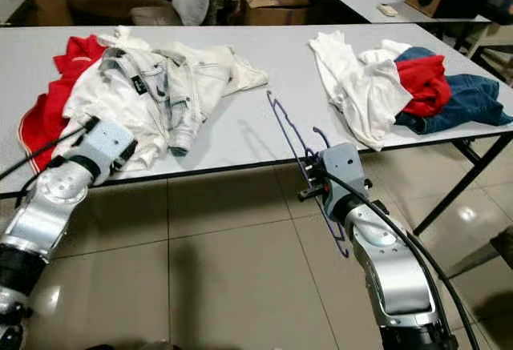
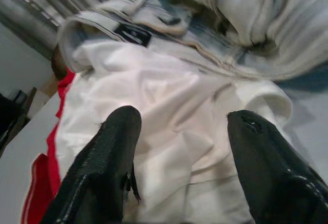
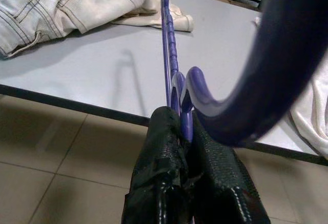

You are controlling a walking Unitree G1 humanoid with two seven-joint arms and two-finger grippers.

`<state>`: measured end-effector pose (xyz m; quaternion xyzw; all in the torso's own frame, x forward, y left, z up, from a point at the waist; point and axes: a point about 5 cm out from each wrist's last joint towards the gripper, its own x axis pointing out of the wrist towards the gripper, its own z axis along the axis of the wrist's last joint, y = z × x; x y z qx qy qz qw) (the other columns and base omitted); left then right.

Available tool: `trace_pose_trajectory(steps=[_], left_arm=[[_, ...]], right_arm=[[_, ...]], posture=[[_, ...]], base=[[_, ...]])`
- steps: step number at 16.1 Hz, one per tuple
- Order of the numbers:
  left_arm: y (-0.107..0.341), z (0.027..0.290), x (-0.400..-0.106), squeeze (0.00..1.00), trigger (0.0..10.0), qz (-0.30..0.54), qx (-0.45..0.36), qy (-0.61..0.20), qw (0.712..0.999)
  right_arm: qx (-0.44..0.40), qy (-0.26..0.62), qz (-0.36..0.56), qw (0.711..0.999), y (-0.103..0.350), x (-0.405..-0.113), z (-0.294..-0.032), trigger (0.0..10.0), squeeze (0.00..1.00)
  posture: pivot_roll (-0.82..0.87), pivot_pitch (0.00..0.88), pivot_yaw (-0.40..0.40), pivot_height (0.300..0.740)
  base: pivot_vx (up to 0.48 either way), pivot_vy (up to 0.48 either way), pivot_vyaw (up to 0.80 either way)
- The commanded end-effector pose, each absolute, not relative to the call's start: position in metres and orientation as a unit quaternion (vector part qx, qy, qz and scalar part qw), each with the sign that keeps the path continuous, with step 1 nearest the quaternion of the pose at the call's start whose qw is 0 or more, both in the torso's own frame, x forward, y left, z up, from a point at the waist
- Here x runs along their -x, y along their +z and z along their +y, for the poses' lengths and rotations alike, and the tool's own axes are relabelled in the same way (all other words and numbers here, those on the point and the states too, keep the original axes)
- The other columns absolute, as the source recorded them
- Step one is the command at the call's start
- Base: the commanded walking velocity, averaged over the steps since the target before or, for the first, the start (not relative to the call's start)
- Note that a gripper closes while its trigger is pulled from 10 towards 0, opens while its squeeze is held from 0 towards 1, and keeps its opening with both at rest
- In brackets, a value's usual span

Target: Hang hanger

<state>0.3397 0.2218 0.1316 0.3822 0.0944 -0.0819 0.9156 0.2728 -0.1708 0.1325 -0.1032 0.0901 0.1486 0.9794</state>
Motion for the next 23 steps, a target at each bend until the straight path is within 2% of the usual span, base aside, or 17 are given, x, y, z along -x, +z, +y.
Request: trace_pose_trajectory(steps=[1,7,14,20,22,23], left_arm=[[0.134,0.221,-0.344,0.0,0.0,0.088,-0.401,-0.081,0.908],[0.127,0.231,-0.357,0.0,0.0,0.105,-0.495,-0.063,0.86],[0.113,0.237,-0.36,0.0,0.0,0.141,-0.518,-0.063,0.841],[0.116,0.237,-0.363,0.0,0.0,0.131,-0.498,-0.063,0.855],[0.122,0.235,-0.365,0.0,0.0,0.115,-0.472,-0.063,0.872],[0.134,0.229,-0.37,0.0,0.0,0.085,-0.405,-0.058,0.909]], right_arm=[[0.107,0.148,0.07,0.981,0.141,-0.273,-0.17,10.0,0.0],[0.105,0.16,0.067,0.979,0.14,-0.272,-0.161,10.0,0.0],[0.104,0.158,0.061,0.98,0.142,-0.271,-0.16,10.0,0.0],[0.105,0.157,0.059,0.98,0.142,-0.273,-0.16,10.0,0.0],[0.104,0.158,0.059,0.98,0.141,-0.273,-0.159,10.0,0.0],[0.103,0.157,0.058,0.981,0.141,-0.273,-0.158,10.0,0.0]], posture=[[-0.1,0.0,-0.036,0.74],[-0.1,0.0,-0.039,0.74],[-0.1,0.0,-0.025,0.74],[-0.1,0.0,-0.027,0.74],[-0.09,0.0,-0.026,0.74],[-0.09,0.0,-0.023,0.74]], base=[[0.0,0.0,0.0],[0.0,0.0,0.0],[0.0,0.0,0.0],[0.0,0.0,0.0],[0.0,0.0,0.0],[0.0,0.0,0.0]])
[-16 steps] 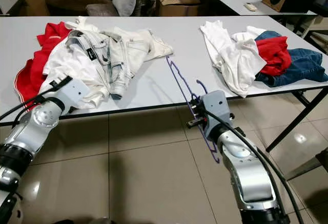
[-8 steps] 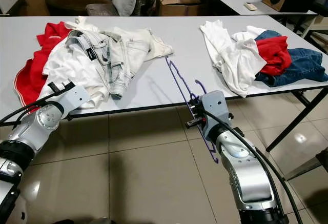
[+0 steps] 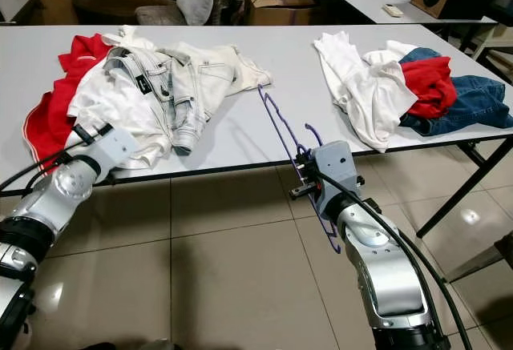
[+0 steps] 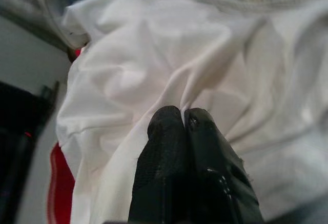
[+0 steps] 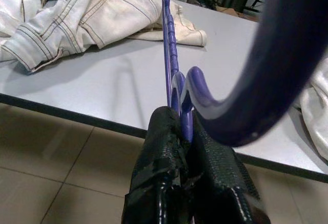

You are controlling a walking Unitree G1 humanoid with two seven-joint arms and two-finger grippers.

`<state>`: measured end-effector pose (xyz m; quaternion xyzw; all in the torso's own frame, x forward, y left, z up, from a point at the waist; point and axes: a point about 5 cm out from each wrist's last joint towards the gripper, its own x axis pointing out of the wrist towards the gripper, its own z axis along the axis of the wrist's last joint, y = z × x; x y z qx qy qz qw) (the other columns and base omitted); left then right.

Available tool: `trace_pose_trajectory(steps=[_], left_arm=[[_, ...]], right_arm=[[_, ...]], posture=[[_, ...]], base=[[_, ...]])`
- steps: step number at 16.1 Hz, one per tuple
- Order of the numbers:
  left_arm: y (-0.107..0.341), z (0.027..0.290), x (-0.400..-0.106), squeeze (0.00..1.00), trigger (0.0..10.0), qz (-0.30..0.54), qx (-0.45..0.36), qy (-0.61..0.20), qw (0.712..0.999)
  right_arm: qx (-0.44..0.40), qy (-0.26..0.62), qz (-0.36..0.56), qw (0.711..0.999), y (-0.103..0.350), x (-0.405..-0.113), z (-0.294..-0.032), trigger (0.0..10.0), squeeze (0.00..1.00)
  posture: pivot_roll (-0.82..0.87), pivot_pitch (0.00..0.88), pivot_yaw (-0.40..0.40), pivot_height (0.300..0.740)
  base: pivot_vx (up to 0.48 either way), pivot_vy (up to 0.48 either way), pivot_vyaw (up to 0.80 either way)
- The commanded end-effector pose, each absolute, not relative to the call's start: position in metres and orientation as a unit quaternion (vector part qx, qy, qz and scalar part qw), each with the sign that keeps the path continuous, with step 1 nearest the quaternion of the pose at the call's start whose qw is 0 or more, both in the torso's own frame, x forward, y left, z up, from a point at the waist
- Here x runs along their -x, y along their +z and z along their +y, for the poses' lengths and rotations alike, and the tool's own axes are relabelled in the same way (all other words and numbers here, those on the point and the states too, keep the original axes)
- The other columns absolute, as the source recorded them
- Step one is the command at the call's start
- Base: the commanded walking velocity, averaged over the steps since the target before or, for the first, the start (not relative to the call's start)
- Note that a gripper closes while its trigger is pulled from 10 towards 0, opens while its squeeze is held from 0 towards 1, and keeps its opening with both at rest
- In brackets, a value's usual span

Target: Hang hanger

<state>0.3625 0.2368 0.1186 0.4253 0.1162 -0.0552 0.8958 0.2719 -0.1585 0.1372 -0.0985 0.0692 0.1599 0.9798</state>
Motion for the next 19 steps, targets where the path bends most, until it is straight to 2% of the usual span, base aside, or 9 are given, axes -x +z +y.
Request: trace_pose_trajectory(steps=[1,3,5,6,8,9,10,12,19], left_arm=[[0.144,0.226,-0.373,0.0,0.0,0.064,-0.367,-0.058,0.926],[0.181,0.214,-0.384,0.0,0.0,-0.008,-0.243,-0.06,0.968],[0.211,0.208,-0.391,0.0,0.0,-0.054,-0.181,-0.066,0.98],[0.268,0.203,-0.4,0.0,0.0,-0.134,-0.122,-0.077,0.98],[0.328,0.198,-0.397,0.0,0.0,-0.232,-0.084,-0.099,0.964],[0.395,0.197,-0.383,0.0,0.0,-0.34,-0.024,-0.116,0.933],[0.405,0.198,-0.38,0.0,0.0,-0.356,-0.015,-0.12,0.927],[0.404,0.195,-0.381,0.0,0.0,-0.346,-0.033,-0.134,0.928],[0.279,0.186,-0.396,0.0,0.0,-0.149,-0.177,-0.158,0.96]], right_arm=[[0.101,0.154,0.057,0.981,0.141,-0.273,-0.158,10.0,0.0],[0.099,0.146,0.052,0.983,0.141,-0.276,-0.158,10.0,0.0],[0.097,0.14,0.049,0.984,0.14,-0.278,-0.157,10.0,0.0],[0.088,0.126,0.037,0.987,0.144,-0.283,-0.156,10.0,0.0],[0.084,0.11,0.027,0.99,0.147,-0.286,-0.157,10.0,0.0],[0.072,0.079,0.017,0.994,0.149,-0.288,-0.164,10.0,0.0],[0.068,0.07,0.016,0.995,0.15,-0.288,-0.166,10.0,0.0],[0.06,0.043,0.016,0.997,0.149,-0.289,-0.173,10.0,0.0],[0.078,0.042,0.022,0.996,0.145,-0.289,-0.172,10.0,0.0]], posture=[[-0.09,0.0,-0.022,0.74],[-0.08,0.0,-0.02,0.74],[-0.06,0.0,-0.016,0.74],[-0.05,0.0,-0.012,0.74],[-0.04,0.0,-0.002,0.74],[-0.04,0.0,0.001,0.74],[-0.04,0.0,0.008,0.74],[-0.05,0.0,0.017,0.74],[-0.06,0.0,0.013,0.74]], base=[[0.0,0.0,0.0],[0.0,0.0,0.0],[0.0,0.0,0.0],[0.0,0.0,0.0],[0.0,0.0,0.0],[0.0,0.0,0.0],[0.0,0.0,0.0],[0.0,0.0,0.0],[0.0,0.0,0.0]])
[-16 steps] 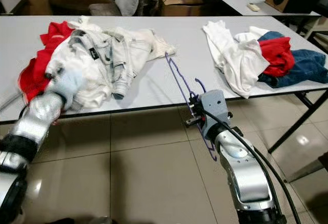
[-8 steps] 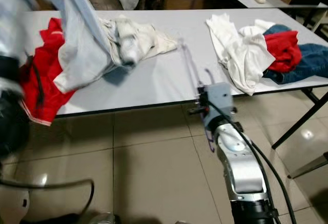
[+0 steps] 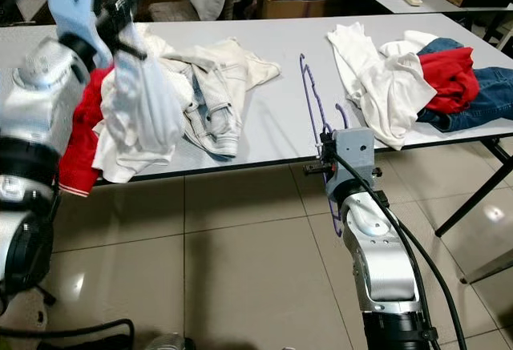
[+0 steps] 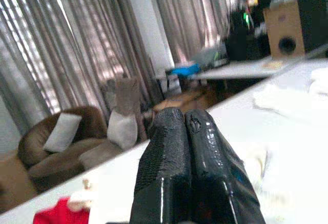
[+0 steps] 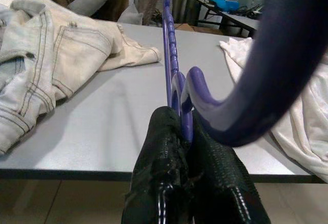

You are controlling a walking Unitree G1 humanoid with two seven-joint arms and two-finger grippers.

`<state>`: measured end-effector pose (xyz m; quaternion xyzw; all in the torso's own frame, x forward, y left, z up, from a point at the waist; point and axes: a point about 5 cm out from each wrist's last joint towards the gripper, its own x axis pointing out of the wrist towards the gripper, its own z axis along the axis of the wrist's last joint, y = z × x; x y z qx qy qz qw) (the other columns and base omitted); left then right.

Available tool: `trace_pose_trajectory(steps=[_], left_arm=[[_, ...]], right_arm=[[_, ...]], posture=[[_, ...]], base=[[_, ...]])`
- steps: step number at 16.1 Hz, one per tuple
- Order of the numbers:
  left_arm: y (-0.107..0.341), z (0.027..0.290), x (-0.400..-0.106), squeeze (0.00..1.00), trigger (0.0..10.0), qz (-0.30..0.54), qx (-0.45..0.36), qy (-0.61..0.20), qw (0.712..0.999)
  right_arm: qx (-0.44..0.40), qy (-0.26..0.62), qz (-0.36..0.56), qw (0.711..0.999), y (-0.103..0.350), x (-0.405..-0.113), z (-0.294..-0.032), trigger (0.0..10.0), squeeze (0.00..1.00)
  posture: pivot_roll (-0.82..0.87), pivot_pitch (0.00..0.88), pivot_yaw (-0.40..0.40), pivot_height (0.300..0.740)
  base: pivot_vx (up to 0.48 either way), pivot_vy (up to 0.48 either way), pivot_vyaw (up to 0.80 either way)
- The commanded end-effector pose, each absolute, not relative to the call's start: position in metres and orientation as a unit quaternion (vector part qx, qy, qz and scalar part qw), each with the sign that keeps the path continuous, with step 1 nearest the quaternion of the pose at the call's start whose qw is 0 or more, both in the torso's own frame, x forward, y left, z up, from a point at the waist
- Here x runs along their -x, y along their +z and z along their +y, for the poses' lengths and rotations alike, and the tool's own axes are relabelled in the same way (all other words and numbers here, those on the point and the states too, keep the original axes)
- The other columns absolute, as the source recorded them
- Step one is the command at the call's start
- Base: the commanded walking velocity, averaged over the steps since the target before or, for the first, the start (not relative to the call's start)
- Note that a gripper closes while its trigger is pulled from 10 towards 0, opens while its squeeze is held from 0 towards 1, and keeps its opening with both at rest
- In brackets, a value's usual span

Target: Hang hanger

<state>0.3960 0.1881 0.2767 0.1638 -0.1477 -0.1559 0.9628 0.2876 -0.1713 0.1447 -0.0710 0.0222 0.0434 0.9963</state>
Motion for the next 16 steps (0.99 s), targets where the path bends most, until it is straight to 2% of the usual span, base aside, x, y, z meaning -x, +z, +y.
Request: trace_pose_trajectory(steps=[1,4,5,7,8,9,10,11,13,15,16], left_arm=[[0.27,0.188,-0.395,0.0,0.0,-0.134,-0.193,-0.153,0.96],[0.255,0.191,-0.392,0.0,0.0,-0.107,-0.184,-0.153,0.965],[0.249,0.19,-0.392,0.0,0.0,-0.089,-0.205,-0.16,0.961],[0.261,0.181,-0.395,0.0,0.0,-0.101,-0.179,-0.176,0.963],[0.288,0.174,-0.398,0.0,0.0,-0.149,-0.149,-0.181,0.961],[0.338,0.169,-0.395,0.0,0.0,-0.244,-0.096,-0.178,0.948],[0.402,0.173,-0.382,0.0,0.0,-0.359,-0.021,-0.161,0.919],[0.45,0.179,-0.365,0.0,0.0,-0.437,0.032,-0.158,0.885],[0.478,0.181,-0.351,0.0,0.0,-0.473,0.024,-0.171,0.864],[0.462,0.173,-0.361,0.0,0.0,-0.444,-0.009,-0.176,0.879],[0.44,0.168,-0.373,0.0,0.0,-0.405,-0.03,-0.175,0.897]], right_arm=[[0.078,0.046,0.022,0.996,0.145,-0.289,-0.171,10.0,0.0],[0.079,0.053,0.026,0.995,0.143,-0.289,-0.168,10.0,0.0],[0.081,0.056,0.027,0.995,0.142,-0.289,-0.167,10.0,0.0],[0.083,0.058,0.026,0.995,0.143,-0.29,-0.167,10.0,0.0],[0.083,0.056,0.022,0.995,0.144,-0.291,-0.168,10.0,0.0],[0.082,0.05,0.015,0.995,0.146,-0.292,-0.169,10.0,0.0],[0.077,0.041,0.005,0.996,0.15,-0.293,-0.172,10.0,0.0],[0.071,0.03,-0.005,0.997,0.154,-0.293,-0.174,10.0,0.0],[0.064,0.019,-0.01,0.998,0.155,-0.293,-0.177,10.0,0.0],[0.064,0.018,-0.007,0.998,0.152,-0.291,-0.177,10.0,0.0],[0.064,0.019,-0.004,0.998,0.151,-0.29,-0.176,10.0,0.0]], posture=[[-0.06,0.0,0.009,0.74],[-0.06,0.0,0.004,0.74],[-0.06,0.0,0.003,0.74],[-0.06,0.0,0.004,0.74],[-0.06,0.0,0.002,0.74],[-0.06,0.0,0.008,0.74],[-0.06,0.0,0.011,0.74],[-0.07,0.0,0.015,0.74],[-0.07,0.0,0.029,0.74],[-0.07,0.0,0.031,0.74],[-0.07,0.0,0.032,0.74]], base=[[0.0,0.0,0.0],[0.0,0.0,0.0],[0.0,0.0,0.0],[0.0,0.0,0.0],[0.0,0.0,0.0],[0.0,0.0,0.0],[0.0,0.0,0.0],[0.0,0.0,0.0],[0.0,0.0,0.0],[0.0,0.0,0.0],[0.0,0.0,0.0]])
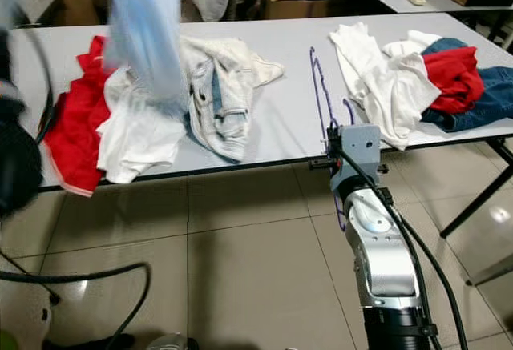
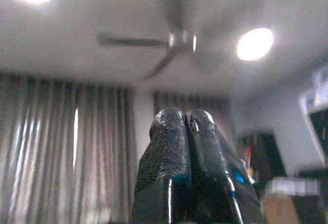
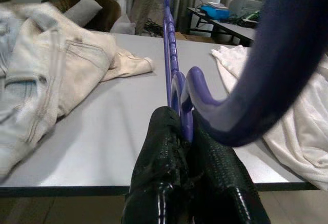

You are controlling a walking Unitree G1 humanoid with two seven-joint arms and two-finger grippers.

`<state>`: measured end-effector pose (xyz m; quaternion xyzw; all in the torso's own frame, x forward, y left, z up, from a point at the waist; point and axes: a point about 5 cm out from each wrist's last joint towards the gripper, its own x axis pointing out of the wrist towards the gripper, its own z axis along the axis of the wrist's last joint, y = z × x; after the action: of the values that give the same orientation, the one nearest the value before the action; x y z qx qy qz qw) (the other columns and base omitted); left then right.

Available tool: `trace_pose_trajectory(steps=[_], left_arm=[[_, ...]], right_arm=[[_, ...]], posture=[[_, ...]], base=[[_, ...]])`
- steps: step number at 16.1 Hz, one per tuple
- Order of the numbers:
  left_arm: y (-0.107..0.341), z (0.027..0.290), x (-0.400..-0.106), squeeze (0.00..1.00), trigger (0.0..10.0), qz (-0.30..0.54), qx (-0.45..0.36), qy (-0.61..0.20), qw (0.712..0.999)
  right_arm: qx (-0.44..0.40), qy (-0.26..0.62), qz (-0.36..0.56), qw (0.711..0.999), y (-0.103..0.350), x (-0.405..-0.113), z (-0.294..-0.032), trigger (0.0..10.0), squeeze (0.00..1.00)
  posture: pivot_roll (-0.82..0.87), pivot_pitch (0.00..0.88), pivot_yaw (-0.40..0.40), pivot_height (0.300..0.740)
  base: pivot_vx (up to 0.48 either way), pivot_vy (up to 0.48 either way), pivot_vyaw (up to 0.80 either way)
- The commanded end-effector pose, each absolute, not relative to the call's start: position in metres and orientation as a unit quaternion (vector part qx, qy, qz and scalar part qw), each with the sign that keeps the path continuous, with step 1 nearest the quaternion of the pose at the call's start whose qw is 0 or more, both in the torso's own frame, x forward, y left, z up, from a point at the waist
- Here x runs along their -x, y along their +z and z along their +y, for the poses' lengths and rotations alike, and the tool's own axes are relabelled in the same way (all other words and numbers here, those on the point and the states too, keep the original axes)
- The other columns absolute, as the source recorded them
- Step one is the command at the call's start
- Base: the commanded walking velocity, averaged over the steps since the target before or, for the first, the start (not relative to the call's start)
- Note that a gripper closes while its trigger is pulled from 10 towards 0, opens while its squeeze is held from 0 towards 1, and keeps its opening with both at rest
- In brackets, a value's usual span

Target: Hang hanger

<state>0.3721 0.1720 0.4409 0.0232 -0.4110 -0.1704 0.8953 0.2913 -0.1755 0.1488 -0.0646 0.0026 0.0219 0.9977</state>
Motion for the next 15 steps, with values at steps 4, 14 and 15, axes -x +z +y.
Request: trace_pose_trajectory(steps=[4,14,15], left_arm=[[0.337,0.147,-0.398,0.0,0.0,-0.245,-0.162,-0.229,0.928],[0.203,0.09,-0.395,1.0,10.0,-0.042,-0.198,-0.329,0.922],[0.206,0.092,-0.396,1.0,10.0,-0.046,-0.193,-0.324,0.925]], right_arm=[[0.069,0.025,0.004,0.997,0.147,-0.289,-0.173,10.0,0.0],[0.089,0.027,0.031,0.995,0.139,-0.289,-0.175,10.0,0.0],[0.09,0.026,0.032,0.995,0.139,-0.289,-0.176,10.0,0.0]], posture=[[-0.07,0.0,0.028,0.74],[-0.08,0.0,0.016,0.74],[-0.08,0.0,0.016,0.74]], base=[[0.0,0.0,0.0],[0.0,0.0,0.0],[0.0,0.0,0.0]])
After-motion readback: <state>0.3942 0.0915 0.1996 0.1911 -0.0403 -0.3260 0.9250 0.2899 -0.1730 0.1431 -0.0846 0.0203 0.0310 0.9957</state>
